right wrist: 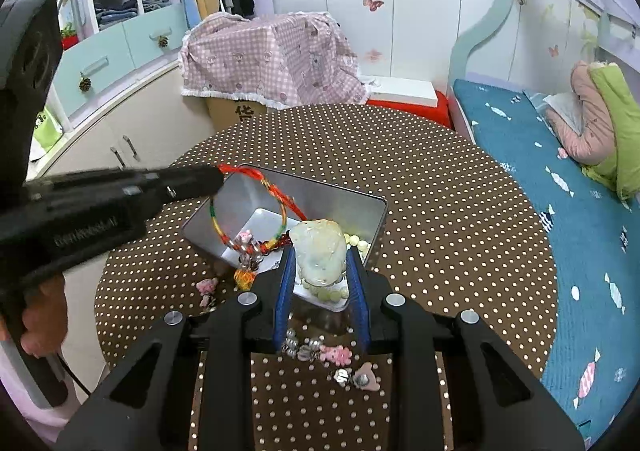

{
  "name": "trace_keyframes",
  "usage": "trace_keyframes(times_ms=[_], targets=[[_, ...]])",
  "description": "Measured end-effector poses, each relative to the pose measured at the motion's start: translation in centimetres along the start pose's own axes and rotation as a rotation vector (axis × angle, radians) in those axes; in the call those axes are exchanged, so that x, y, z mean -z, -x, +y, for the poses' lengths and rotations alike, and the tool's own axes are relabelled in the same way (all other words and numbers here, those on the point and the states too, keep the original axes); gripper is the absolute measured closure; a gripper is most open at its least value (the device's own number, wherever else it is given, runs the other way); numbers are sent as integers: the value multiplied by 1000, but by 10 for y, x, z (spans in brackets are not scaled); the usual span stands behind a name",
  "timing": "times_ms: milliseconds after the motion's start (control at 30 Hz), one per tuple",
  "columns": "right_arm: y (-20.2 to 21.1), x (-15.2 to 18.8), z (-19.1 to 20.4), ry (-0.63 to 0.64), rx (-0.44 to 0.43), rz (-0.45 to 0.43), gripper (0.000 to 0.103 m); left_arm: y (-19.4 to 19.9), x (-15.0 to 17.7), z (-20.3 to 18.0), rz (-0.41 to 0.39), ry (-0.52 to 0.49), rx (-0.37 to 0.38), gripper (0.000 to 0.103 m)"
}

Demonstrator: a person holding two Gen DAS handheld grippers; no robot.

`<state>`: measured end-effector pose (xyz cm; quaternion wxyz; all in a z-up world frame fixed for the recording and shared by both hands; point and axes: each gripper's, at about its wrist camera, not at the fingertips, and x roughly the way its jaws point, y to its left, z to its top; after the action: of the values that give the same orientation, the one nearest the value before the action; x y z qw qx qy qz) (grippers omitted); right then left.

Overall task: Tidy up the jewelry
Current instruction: 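Lower both held items into the grey box and open both tools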

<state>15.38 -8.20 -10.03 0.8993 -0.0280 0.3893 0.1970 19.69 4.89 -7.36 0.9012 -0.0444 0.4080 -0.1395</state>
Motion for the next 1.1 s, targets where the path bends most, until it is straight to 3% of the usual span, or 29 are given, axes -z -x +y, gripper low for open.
trace_keyframes(times_ms=[367,433,567,933,1100], targets=[[-21,1,-1,-3,-15,48,79,-38,3,11,76,19,-16,95],[-21,1,0,-1,-18,47,79,-40,5,12,80,19,-14,86],[-23,-1,0,9,-19,53,79,-39,9,13,79,17,-12,81],[-20,-4,3,-5,-22,46,82,-35,16,16,82,17,-15,80],[-12,-6,5,1,-15,29,82,-28,19,18,80,25,-12,74]])
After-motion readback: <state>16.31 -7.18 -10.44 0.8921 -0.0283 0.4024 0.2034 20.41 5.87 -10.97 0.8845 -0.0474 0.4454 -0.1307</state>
